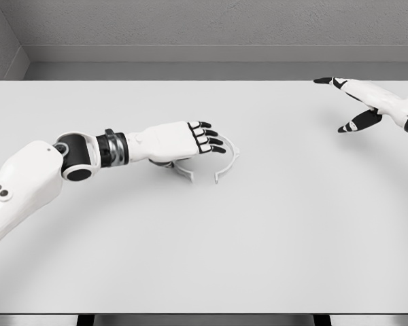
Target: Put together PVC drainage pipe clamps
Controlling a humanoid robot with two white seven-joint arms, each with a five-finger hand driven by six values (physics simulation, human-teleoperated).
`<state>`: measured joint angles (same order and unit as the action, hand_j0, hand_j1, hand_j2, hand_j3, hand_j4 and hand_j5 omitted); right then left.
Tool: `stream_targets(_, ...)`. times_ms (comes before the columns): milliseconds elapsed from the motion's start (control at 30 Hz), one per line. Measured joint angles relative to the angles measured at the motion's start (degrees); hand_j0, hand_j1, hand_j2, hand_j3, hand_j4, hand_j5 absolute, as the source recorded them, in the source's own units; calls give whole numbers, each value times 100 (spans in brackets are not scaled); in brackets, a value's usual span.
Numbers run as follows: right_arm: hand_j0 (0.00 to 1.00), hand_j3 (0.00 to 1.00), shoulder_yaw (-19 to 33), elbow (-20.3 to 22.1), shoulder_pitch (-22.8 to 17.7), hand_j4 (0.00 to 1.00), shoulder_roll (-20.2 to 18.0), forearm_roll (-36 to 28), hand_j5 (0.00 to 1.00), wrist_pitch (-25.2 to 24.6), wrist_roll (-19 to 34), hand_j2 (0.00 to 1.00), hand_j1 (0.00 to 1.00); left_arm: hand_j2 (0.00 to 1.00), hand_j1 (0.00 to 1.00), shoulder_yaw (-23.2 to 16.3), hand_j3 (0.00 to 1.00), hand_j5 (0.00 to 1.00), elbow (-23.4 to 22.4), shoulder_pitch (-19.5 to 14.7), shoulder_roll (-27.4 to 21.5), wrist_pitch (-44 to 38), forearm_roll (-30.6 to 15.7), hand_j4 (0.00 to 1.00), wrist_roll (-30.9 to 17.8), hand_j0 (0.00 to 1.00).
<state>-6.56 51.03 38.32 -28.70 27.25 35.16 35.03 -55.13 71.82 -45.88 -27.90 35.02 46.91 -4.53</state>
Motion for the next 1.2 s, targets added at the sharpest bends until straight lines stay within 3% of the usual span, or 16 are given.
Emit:
stream_targets(300, 100, 100, 0, 0, 0, 100, 0, 3, 100, 0, 0, 100, 100, 100, 100, 29, 100, 100, 48, -9, -116, 0, -24, 100, 16, 100)
stream_targets(367, 100, 100, 0, 0, 0, 100, 0, 3, 100, 0, 0, 100, 100, 100, 100, 213, 100, 100, 100, 35, -371, 0, -31, 100, 7, 100)
stream_targets(467, 100, 100, 0, 0, 0, 100, -1, 4, 100, 0, 0, 100, 100, 100, 100, 857, 100, 100, 112, 88, -948, 0, -103, 100, -75, 100)
stream_targets(533, 100, 100, 0, 0, 0, 100, 0, 3, 100, 0, 0, 100, 100, 100, 100, 1520, 100, 100, 95, 316, -1425, 1, -450, 100, -440, 100)
stream_targets(600, 100, 100, 0, 0, 9, 100, 2, 1, 100, 0, 0, 100, 100, 100, 100, 2110, 100, 100, 85, 387, -1852, 2, -1099, 100, -1007, 100)
stream_targets(700, 100, 100, 1, -21, 70, 100, 122, 1, 100, -3, -1, 100, 100, 100, 100, 2513, 100, 100, 71, 413, -2360, 4, -2292, 100, -1920, 100)
stream_targets(933, 100, 100, -505, -143, 176, 100, 893, 0, 100, 1, 0, 100, 100, 100, 100, 2676, 100, 100, 902, 826, -2593, 12, -3749, 100, -2809, 100)
stream_targets(1200, 100, 100, -465, -147, -114, 100, 1116, -86, 100, 2, 0, 100, 100, 100, 100, 2676, 100, 100, 1238, 1099, -2375, 14, -4164, 100, -3034, 100)
